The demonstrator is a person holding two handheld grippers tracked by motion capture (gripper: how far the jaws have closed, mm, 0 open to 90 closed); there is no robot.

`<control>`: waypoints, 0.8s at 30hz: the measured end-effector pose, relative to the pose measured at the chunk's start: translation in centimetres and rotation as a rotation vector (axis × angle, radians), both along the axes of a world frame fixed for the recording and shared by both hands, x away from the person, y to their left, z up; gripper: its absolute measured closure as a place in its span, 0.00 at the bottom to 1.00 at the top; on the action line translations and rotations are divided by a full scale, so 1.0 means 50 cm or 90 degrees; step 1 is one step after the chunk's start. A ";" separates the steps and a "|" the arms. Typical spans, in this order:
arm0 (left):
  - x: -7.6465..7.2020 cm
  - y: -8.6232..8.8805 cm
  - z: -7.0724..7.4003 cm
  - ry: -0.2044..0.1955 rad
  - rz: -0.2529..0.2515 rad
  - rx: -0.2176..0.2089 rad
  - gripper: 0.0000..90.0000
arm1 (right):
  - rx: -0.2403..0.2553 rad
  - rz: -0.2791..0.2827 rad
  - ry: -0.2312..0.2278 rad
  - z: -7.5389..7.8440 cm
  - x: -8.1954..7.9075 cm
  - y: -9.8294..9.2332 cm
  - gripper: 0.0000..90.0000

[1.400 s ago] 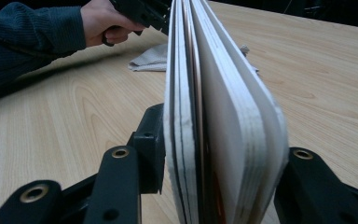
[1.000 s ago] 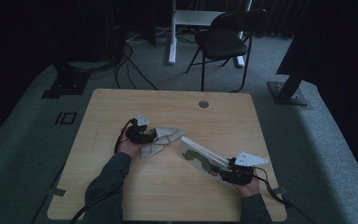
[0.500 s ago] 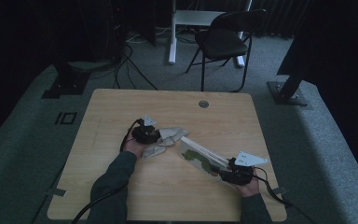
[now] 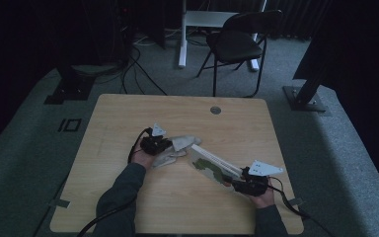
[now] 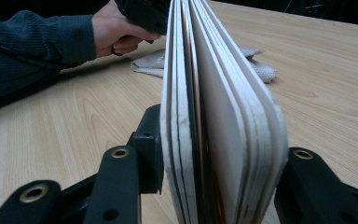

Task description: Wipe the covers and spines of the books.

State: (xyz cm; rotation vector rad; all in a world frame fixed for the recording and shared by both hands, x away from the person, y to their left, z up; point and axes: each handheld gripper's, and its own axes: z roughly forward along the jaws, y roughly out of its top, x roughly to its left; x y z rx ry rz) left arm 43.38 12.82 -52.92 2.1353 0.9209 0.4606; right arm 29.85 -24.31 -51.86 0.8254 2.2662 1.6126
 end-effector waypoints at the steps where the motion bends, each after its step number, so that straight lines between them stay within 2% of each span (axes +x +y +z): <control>1: -0.005 -0.002 0.002 -0.004 -0.003 -0.005 0.95 | 0.000 0.000 0.000 0.000 0.000 0.000 0.63; 11: -0.052 -0.012 0.037 -0.055 -0.030 -0.033 0.95 | -0.001 -0.001 0.001 0.000 0.000 0.001 0.63; 24: -0.092 -0.024 0.090 -0.093 -0.066 -0.079 0.95 | -0.007 -0.002 0.000 -0.001 0.000 0.000 0.62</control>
